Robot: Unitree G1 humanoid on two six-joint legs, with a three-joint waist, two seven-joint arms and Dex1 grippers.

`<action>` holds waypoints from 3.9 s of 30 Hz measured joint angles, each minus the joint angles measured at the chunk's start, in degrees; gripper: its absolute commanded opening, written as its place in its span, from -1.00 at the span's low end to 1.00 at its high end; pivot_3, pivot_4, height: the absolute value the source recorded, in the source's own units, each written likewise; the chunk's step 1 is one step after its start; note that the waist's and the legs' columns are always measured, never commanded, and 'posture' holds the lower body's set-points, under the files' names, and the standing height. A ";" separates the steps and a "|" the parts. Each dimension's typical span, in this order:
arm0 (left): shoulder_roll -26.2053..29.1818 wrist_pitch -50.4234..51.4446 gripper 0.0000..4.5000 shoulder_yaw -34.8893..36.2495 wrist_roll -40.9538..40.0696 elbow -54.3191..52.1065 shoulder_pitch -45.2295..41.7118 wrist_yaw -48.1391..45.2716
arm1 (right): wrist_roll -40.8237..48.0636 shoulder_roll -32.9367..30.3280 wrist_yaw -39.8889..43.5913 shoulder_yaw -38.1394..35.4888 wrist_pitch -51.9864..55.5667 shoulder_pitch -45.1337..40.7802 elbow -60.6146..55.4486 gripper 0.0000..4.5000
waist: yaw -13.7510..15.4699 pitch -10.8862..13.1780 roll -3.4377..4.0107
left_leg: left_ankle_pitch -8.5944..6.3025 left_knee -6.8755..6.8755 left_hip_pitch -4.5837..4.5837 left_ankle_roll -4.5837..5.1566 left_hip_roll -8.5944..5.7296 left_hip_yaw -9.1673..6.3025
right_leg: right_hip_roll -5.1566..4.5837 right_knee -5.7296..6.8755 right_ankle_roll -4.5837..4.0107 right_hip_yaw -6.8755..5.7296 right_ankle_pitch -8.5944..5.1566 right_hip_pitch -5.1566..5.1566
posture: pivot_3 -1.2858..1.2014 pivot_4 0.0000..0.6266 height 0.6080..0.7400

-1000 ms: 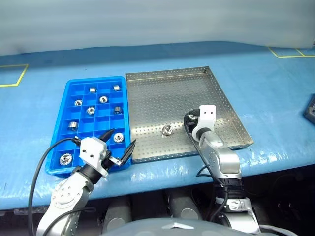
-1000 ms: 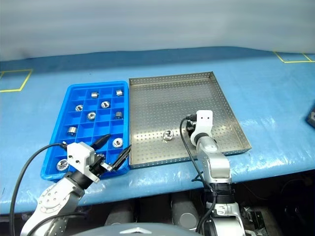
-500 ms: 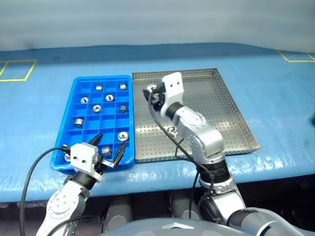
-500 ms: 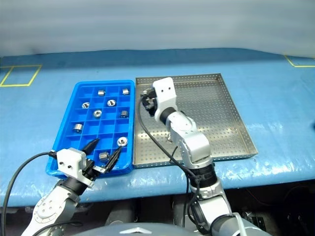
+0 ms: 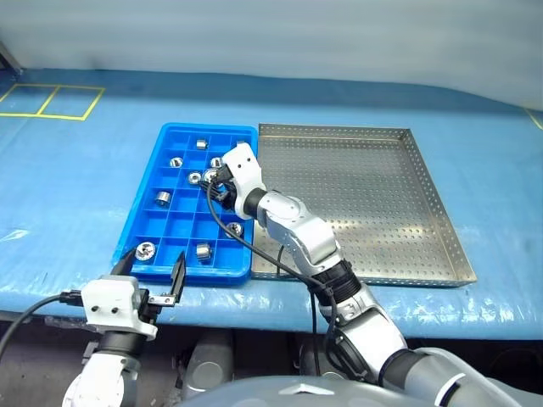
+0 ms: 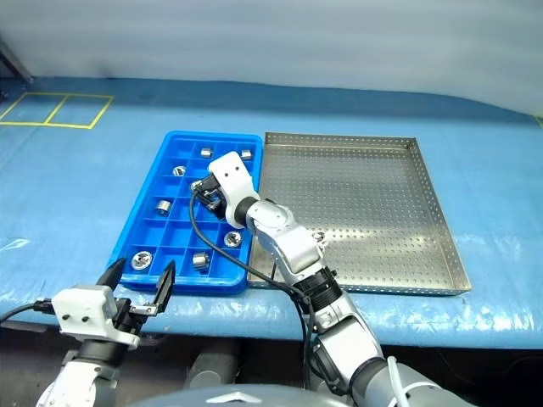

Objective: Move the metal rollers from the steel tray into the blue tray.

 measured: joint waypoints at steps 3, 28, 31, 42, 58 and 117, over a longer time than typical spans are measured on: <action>-0.92 -0.97 1.00 -0.57 0.22 -0.02 0.95 0.54 | -0.64 0.08 1.00 0.48 -1.73 -0.22 3.76 -0.17 | 0.93 0.00 -0.01 | 0.00 -0.02 -0.24 -0.01 0.00 0.02 | 0.00 -0.02 0.00 0.00 0.00 -0.24 | 0.40 -0.52 1.00; 1.65 1.00 1.00 -1.50 0.68 0.45 -6.47 -1.39 | 0.51 -0.57 1.81 -3.11 -1.96 -2.71 6.03 1.00 | 1.52 -0.06 0.06 | 0.01 0.07 -0.68 -0.01 0.00 0.00 | 0.03 0.07 0.00 -0.06 0.02 -0.67 | 0.24 -0.52 1.00; 2.10 2.41 1.00 -1.61 -0.70 0.68 -9.41 -2.38 | 1.53 -2.00 1.61 -4.64 1.41 -1.77 -2.13 1.00 | 0.86 -0.06 0.06 | 0.01 0.09 -0.64 -0.01 0.00 0.02 | 0.01 0.07 0.02 -0.05 0.03 -0.62 | 0.19 -0.52 1.00; 6.20 7.23 1.00 -1.57 -3.91 5.15 -17.95 -6.79 | 1.46 -15.66 -2.03 -10.74 19.19 10.34 -26.21 1.00 | -4.28 -0.10 0.08 | 0.01 0.10 -0.62 -0.02 0.01 0.03 | 0.02 0.16 0.05 0.00 0.06 -0.60 | 0.06 -0.52 1.00; 8.80 9.95 1.00 -1.76 -6.28 7.38 -23.15 -10.38 | 3.09 -18.58 -4.01 -10.13 29.27 23.55 -36.18 1.00 | -8.87 -0.12 0.05 | 0.02 0.28 -0.56 -0.01 -0.01 0.04 | 0.03 0.27 0.16 0.07 0.12 -0.50 | 0.02 -0.52 1.00; -7.53 -4.80 1.00 3.88 2.68 -0.21 -0.92 5.65 | -3.49 -1.49 7.63 9.81 0.62 1.35 3.66 -0.25 | 4.03 -0.12 -0.09 | 0.01 0.21 -0.63 -0.02 0.01 -0.01 | 0.04 0.14 0.08 -0.05 0.08 -0.60 | 0.42 -0.52 1.00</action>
